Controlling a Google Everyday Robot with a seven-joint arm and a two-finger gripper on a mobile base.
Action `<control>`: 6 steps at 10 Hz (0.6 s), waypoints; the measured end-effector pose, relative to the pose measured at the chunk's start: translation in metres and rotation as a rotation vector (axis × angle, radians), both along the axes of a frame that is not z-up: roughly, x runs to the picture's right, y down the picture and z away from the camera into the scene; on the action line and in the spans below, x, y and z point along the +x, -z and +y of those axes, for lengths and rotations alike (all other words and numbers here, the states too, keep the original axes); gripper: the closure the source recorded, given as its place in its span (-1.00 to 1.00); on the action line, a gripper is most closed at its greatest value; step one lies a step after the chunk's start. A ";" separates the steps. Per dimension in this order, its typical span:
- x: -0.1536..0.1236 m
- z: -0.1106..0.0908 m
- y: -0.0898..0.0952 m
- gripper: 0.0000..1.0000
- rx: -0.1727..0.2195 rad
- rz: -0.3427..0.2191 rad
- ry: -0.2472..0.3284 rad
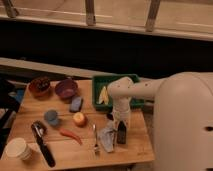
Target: Wipe table surface with eraser
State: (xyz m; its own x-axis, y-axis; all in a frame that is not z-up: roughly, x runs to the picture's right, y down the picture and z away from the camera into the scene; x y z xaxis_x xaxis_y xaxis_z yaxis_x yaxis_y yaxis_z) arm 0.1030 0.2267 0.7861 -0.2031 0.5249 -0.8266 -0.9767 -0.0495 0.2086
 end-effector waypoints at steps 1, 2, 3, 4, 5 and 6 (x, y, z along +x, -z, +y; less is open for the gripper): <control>0.001 0.010 0.010 1.00 -0.002 0.015 -0.005; 0.004 0.014 0.015 1.00 0.000 0.028 -0.010; 0.008 0.014 0.018 1.00 0.008 0.041 -0.015; 0.013 0.009 0.019 1.00 0.021 0.049 -0.023; 0.015 0.002 0.015 1.00 0.028 0.047 -0.032; 0.017 -0.004 0.012 1.00 0.030 0.041 -0.038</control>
State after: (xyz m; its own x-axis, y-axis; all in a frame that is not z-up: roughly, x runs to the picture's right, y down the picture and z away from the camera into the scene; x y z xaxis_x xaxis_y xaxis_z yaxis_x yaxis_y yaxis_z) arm 0.1196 0.2224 0.7738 -0.2570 0.5406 -0.8010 -0.9646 -0.0934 0.2464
